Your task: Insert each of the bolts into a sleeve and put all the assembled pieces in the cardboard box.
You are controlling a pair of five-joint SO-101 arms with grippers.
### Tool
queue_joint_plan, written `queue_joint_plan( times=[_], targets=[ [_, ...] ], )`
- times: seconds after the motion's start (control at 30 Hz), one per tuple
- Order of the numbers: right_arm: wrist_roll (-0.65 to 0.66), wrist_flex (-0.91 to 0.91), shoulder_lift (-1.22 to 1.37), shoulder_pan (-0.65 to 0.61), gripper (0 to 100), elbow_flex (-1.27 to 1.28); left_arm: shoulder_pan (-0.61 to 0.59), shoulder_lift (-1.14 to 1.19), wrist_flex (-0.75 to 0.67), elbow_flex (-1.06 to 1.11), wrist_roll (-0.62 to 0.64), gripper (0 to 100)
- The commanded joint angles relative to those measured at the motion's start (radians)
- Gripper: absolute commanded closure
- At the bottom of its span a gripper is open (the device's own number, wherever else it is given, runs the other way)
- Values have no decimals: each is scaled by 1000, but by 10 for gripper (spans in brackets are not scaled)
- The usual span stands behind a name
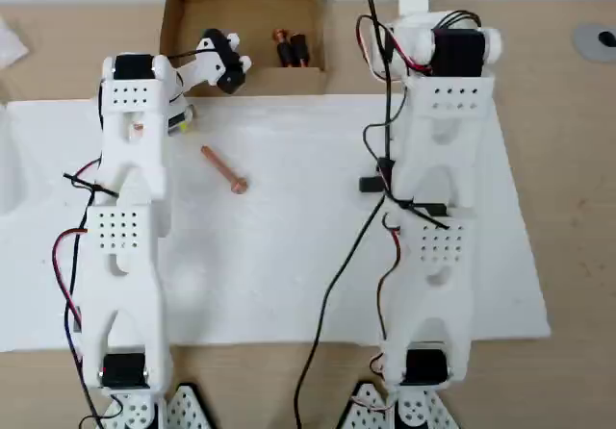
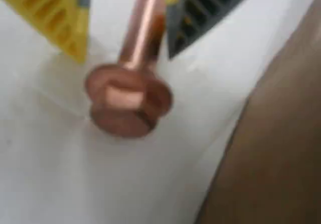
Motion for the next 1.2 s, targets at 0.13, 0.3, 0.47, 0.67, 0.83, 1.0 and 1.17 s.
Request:
queue_joint_plan(
  times=[0.13, 0.3, 0.47, 0.67, 0.83, 1.0, 1.17],
  targets=[
    [9, 17, -76, -15, 720, -47, -6, 41, 32, -25, -31, 988],
    [9, 17, -77, -15, 720, -47, -3, 48, 133, -32, -55, 991],
    [8, 17, -74, -16, 720, -47, -11, 39, 161, -66, -2, 991],
    [72, 18, -85, -44, 720, -45, 17, -24, 262, -361, 261, 990],
    [91, 21, -223, -82, 720, 254, 23, -174, 262, -420, 572, 990],
    [94, 17, -492, -79, 720, 791, 9, -302, 264, -419, 829, 991],
    [215, 17, -693, -51, 720, 1182, -5, -426, 265, -417, 1076, 995]
  ],
)
